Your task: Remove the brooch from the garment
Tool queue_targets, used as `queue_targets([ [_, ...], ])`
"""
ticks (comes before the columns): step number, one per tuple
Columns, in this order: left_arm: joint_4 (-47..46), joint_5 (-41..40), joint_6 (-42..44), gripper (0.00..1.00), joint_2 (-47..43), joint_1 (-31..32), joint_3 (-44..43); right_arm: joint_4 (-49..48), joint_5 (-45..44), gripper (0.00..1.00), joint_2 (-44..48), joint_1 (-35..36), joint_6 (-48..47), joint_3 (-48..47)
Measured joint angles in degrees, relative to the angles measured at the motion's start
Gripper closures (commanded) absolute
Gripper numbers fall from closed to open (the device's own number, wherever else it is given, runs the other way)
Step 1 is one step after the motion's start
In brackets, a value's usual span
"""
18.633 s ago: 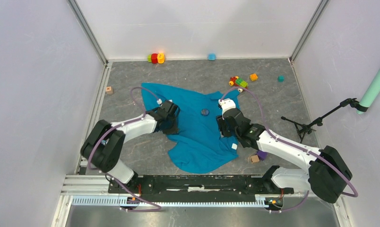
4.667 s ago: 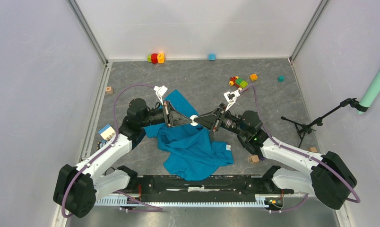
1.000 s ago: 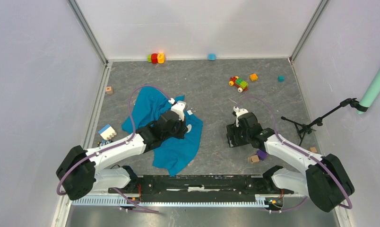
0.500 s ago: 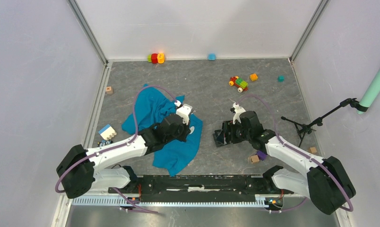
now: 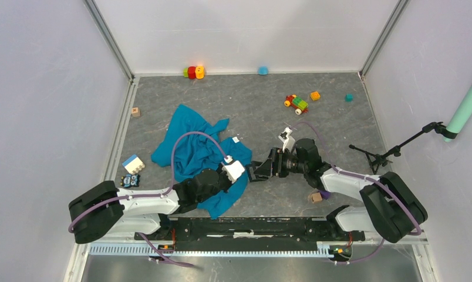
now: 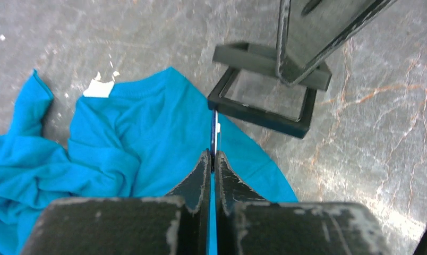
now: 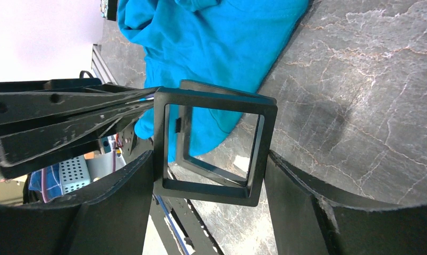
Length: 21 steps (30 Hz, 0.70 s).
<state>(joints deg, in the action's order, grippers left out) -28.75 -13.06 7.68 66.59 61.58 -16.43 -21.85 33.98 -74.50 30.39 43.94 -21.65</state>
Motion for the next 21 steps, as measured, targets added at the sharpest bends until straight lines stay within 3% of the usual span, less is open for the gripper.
queue_targets([
  [8, -6.9, -0.3, 3.7, 0.98, 0.2, 0.0, 0.0, 0.5, 0.1, 0.36, -1.2, 0.0, -0.8, -0.1],
  [21, -7.5, 4.6, 5.1, 0.98, 4.0, 0.0, -1.3, -0.7, 1.8, 0.36, -1.2, 0.0, 0.2, -0.7],
])
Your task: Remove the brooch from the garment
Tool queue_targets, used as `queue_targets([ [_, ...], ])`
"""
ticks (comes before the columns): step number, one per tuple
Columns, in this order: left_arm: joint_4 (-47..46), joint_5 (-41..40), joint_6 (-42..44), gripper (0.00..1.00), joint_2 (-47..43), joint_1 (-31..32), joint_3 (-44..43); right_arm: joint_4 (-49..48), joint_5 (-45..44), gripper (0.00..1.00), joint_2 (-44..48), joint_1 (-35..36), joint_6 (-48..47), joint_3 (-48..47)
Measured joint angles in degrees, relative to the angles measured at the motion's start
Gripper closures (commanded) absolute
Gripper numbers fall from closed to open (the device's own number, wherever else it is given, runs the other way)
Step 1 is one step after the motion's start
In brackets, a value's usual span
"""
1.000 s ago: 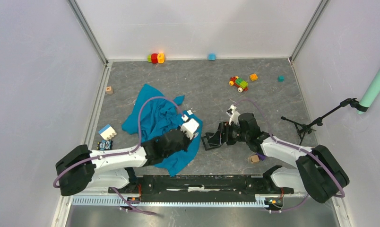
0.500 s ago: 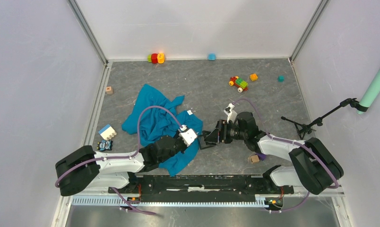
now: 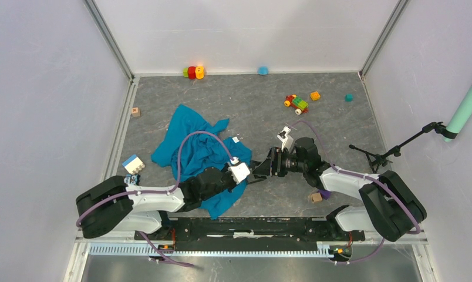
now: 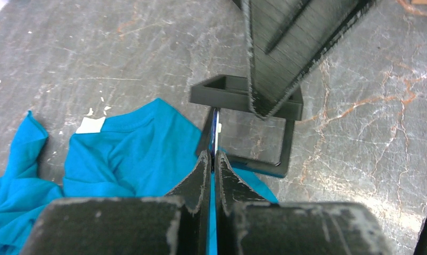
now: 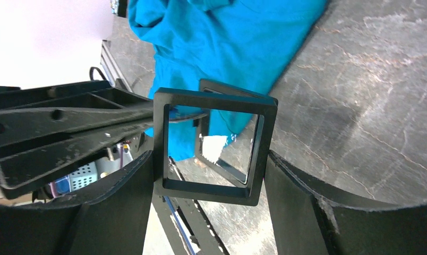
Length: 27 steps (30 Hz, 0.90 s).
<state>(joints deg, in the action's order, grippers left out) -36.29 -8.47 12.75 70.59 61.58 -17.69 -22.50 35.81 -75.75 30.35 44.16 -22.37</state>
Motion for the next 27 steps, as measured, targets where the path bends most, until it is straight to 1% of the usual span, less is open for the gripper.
queue_targets([
  [6, 0.6, 0.4, 0.0, 0.98, 3.3, 0.0, -1.9, -3.0, 1.0, 0.36, 0.0, -0.1, 2.2, 0.8],
  [16, 0.7, -0.9, 1.5, 0.98, 2.1, 0.0, -1.8, -4.9, 1.9, 0.36, 0.0, -0.2, 3.2, 1.4],
  [21, 0.7, -0.8, 2.8, 0.97, 0.7, 0.0, -1.9, -5.3, 2.8, 0.36, 0.0, -0.2, 3.6, 1.8],
  [27, 1.5, 0.2, 3.6, 0.97, 1.1, 0.1, -2.1, -6.3, 3.3, 0.36, 0.0, -0.2, 4.0, 2.5],
])
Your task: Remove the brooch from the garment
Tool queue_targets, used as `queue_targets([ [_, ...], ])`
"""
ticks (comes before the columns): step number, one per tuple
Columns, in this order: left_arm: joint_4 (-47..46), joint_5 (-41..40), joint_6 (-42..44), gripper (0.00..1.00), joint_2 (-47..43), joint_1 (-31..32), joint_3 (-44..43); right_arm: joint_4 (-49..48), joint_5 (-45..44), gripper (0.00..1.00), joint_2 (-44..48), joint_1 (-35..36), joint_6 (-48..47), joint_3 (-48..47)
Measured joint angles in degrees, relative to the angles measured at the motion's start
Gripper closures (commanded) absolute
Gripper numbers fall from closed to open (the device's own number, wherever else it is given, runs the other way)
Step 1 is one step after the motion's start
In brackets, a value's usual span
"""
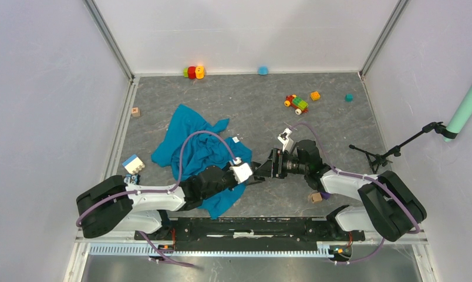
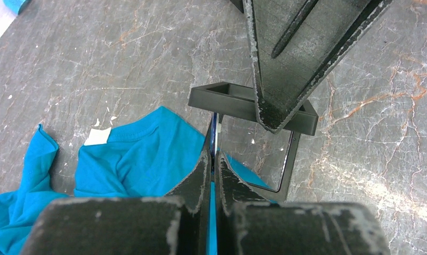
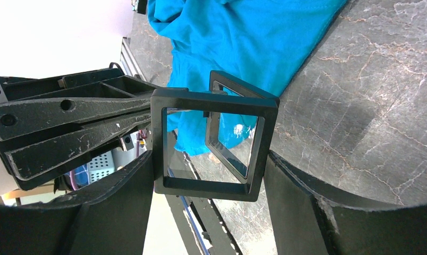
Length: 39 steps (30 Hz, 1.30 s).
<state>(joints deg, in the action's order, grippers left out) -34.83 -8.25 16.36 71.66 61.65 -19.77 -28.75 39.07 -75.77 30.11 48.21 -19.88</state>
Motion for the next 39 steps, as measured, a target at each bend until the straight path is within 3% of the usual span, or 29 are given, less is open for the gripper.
queue_targets([
  [11, 1.6, 2.0, 0.6, 0.88, 4.1, 0.6, -1.7, -0.7, -0.1, 0.37, -0.1, 0.0, 1.1, 0.9],
  [16, 3.0, 4.2, 0.6, 0.73, 6.5, 0.6, -3.8, -1.2, -0.3, 0.37, -1.1, -0.2, 1.5, 1.0],
  [22, 4.9, 7.5, 0.6, 0.70, 9.0, 0.9, -4.5, -3.1, -0.5, 0.39, -2.5, -0.2, 1.9, 1.2],
  [27, 6.2, 8.6, 0.5, 0.56, 10.6, 0.9, -5.4, -4.0, -1.0, 0.39, -4.0, -0.2, 2.3, 1.8],
  [33, 6.3, 9.5, -0.7, 0.50, 7.2, 0.9, -4.8, -1.9, -3.2, 0.36, -4.0, -1.4, -0.1, 1.7],
  [39, 6.9, 5.8, -4.5, 0.41, -1.0, 0.9, -3.5, 10.7, -9.6, 0.32, -1.6, -2.3, -8.0, -1.2],
])
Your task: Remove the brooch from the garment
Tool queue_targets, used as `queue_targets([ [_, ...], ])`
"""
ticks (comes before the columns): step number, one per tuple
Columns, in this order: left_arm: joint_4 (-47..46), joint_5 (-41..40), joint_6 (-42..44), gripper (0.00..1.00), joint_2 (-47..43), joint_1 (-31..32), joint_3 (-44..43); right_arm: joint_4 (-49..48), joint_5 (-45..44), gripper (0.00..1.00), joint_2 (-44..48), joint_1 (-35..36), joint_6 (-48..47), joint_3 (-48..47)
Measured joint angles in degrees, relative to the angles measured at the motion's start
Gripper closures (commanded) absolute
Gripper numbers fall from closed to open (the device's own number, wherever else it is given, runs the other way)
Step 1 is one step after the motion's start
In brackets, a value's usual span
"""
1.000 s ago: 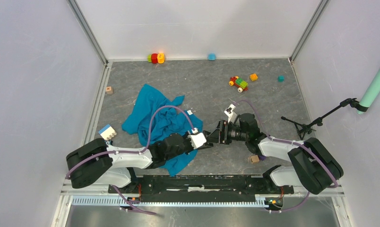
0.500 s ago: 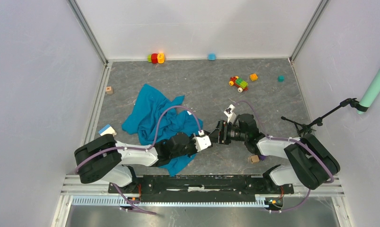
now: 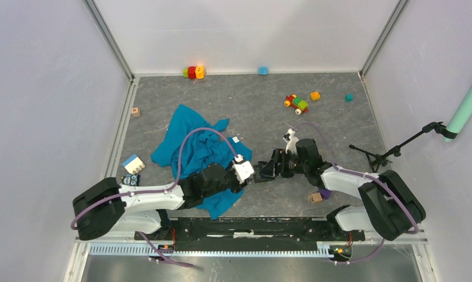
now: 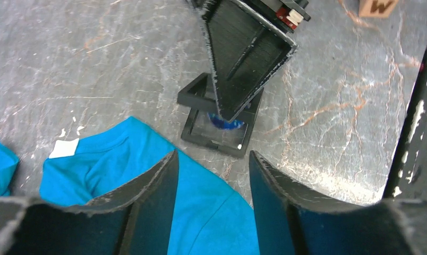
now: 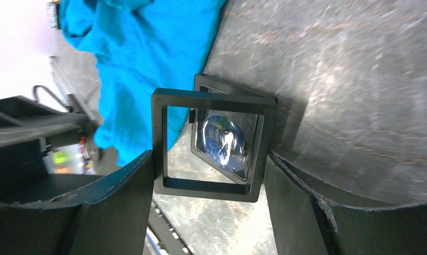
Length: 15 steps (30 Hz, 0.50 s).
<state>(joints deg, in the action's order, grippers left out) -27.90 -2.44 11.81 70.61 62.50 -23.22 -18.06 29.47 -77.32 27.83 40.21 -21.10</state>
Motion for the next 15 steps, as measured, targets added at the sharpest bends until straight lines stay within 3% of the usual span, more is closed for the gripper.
queue_targets([
  [7, 4.4, -5.5, -4.9, 0.35, -4.7, 0.0, -0.1, 11.5, -10.8, 0.27, 6.2, -0.1, -7.8, -2.1],
  [9, 5.9, -7.1, -6.1, 0.23, -5.1, 0.0, -0.2, 13.9, -13.6, 0.19, 7.5, -0.1, -9.3, -2.3],
  [11, 6.7, -9.0, -7.0, 0.19, -5.2, 0.0, -0.3, 16.5, -16.4, 0.03, 7.9, -0.1, -10.9, -2.8],
  [15, 8.3, -15.2, -10.4, 0.07, -5.1, 0.0, -1.1, 20.1, -21.0, 0.02, 7.8, -0.1, -13.9, -4.7],
])
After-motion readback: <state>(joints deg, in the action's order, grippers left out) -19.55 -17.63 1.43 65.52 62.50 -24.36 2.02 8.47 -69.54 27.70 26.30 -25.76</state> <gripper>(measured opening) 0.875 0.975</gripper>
